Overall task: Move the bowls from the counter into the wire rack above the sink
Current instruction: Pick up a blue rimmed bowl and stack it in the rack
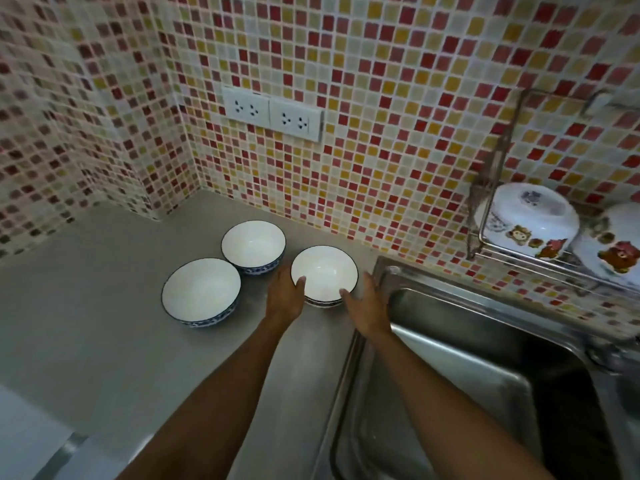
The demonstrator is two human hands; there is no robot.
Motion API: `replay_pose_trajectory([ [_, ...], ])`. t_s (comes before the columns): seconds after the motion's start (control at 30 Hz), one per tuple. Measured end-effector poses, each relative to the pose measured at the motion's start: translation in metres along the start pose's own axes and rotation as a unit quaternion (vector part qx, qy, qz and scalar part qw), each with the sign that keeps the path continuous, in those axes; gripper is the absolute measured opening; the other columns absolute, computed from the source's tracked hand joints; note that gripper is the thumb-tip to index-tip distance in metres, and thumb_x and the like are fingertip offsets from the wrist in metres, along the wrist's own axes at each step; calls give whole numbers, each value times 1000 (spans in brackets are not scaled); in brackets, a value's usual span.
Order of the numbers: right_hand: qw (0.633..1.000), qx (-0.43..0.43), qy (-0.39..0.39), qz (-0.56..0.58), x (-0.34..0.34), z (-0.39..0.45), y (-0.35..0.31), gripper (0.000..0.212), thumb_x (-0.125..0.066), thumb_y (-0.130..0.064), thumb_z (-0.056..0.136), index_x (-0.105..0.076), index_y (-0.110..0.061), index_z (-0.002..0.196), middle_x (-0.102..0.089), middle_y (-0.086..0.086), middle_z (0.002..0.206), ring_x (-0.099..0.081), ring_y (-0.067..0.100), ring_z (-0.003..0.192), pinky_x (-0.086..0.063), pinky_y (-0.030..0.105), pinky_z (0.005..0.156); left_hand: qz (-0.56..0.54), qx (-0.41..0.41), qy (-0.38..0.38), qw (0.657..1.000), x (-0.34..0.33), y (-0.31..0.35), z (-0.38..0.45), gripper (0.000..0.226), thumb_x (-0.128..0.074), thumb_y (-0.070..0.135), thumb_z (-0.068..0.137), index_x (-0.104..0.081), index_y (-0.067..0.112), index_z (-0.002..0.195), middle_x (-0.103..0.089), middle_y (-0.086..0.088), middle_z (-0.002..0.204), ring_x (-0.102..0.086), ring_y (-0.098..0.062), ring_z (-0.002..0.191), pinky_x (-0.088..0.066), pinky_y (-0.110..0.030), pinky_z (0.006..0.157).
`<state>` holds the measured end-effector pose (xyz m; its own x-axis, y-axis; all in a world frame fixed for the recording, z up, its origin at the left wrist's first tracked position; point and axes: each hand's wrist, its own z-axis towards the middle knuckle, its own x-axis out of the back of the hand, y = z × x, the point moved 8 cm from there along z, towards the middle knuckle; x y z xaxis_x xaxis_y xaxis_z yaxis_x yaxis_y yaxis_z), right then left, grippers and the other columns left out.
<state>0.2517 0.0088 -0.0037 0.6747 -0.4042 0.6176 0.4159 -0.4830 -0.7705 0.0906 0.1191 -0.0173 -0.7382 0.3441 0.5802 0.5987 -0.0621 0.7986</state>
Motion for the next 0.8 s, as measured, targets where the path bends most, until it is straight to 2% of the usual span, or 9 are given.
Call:
replay_pose_trajectory([
  [0.1,999,-40,4,-6,-11,17,3,63,-62,-35,90,-35,-10,141,-47,13,143,-48,33,127,-41,39,102,-25,26,-10,999,-8,-12,20,52,-52,33,93,-41,8,137,-49,-16,140,-47,-35,128,-39,-51,107],
  [0.2,996,-91,1,-21,-21,28,9,69,-62,-40,89,-32,-11,143,-48,14,141,-48,36,126,-43,40,101,-51,54,-25,997,-7,-4,23,54,-60,27,89,-41,5,135,-49,-16,139,-47,-35,126,-38,-43,105],
  [0.3,989,-141,-1,-41,-30,38,17,63,-61,-28,89,-32,-7,142,-49,18,140,-49,39,124,-43,42,101,-56,88,-53,993,-14,-9,33,52,-60,17,89,-40,2,134,-47,-18,140,-46,-36,127,-37,-40,104],
  [0.4,982,-186,10,-29,-35,43,25,52,-51,-13,88,-35,-6,138,-51,20,136,-51,40,120,-47,44,98,-73,98,-73,990,-20,-16,44,49,-50,-2,83,-42,3,132,-50,-20,136,-47,-38,124,-40,-42,102],
  [0.47,979,-200,21,-6,-37,43,26,52,-46,-9,86,-36,-8,137,-51,20,134,-52,41,117,-50,49,94,-89,101,-72,988,-20,-16,48,51,-45,-7,80,-44,3,131,-51,-20,135,-48,-38,123,-40,-42,102],
  [0.63,976,-211,42,40,-38,32,35,52,-43,-8,81,-41,-11,133,-54,19,131,-56,41,112,-54,53,87,-112,82,-86,987,-20,-12,39,53,-43,-7,78,-48,5,129,-55,-19,131,-50,-38,121,-42,-40,99],
  [0.73,976,-211,46,40,-26,12,36,49,-43,-8,82,-43,-9,132,-55,19,130,-56,40,112,-53,51,89,-118,67,-93,986,-18,-5,22,52,-43,-6,76,-50,5,127,-57,-19,128,-52,-38,118,-43,-40,97],
  [0.8,977,-204,50,47,-16,-4,37,47,-42,-7,84,-43,-7,131,-54,19,130,-54,40,114,-50,49,93,-122,52,-107,985,-17,5,5,55,-44,5,72,-49,4,128,-57,-19,128,-52,-37,117,-43,-37,95],
])
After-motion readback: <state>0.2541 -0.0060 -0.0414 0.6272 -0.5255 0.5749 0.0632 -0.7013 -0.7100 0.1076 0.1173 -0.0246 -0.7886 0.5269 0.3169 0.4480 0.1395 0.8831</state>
